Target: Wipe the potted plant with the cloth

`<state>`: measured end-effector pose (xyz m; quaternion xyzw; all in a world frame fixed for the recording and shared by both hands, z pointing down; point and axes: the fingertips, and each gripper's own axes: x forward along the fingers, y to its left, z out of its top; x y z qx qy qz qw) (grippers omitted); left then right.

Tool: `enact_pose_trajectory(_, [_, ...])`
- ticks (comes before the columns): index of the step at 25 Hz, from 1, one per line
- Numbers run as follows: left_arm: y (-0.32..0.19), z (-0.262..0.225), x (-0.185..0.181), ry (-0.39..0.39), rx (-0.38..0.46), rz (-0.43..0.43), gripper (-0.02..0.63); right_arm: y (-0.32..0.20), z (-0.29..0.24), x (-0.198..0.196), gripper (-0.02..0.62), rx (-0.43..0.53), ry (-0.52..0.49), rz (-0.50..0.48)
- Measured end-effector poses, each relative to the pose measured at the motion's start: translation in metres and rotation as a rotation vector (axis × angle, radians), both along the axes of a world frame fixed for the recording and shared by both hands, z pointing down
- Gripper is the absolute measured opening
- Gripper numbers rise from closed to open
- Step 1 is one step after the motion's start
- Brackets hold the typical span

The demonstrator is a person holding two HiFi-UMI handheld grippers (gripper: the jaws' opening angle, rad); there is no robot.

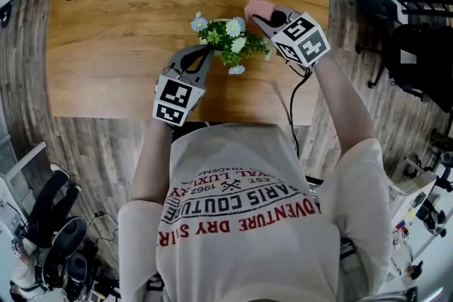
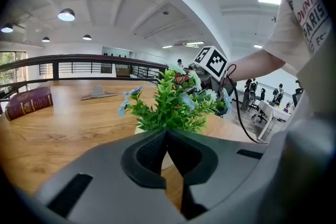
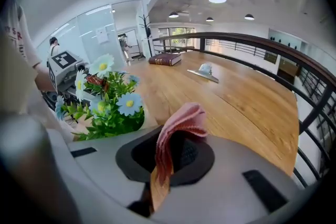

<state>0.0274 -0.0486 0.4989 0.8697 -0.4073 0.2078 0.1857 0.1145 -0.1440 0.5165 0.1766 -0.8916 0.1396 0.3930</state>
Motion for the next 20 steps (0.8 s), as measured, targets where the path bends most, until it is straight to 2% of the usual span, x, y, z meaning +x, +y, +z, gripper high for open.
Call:
enact_pose_trajectory(4, [-0.001,0.002,-0.002,-0.015,0.009,-0.008,0.017,0.005,0.008,-0.019,0.035,-0.046,0.018,-0.120])
enact_pose_trajectory(7, [-0.001,0.005,-0.003,-0.005,0.000,-0.020,0.017,0.009,0.011,-0.027,0.035,-0.120,0.019,-0.178])
enact_pose_trajectory(14, [-0.003,0.004,-0.005,0.033,-0.010,-0.042,0.017,0.011,0.006,-0.042,0.035,-0.298,-0.035,-0.238])
enact_pose_trajectory(20, [-0.001,0.003,-0.002,0.041,-0.008,-0.040,0.017,0.011,0.005,-0.053,0.035,-0.353,-0.015,-0.307])
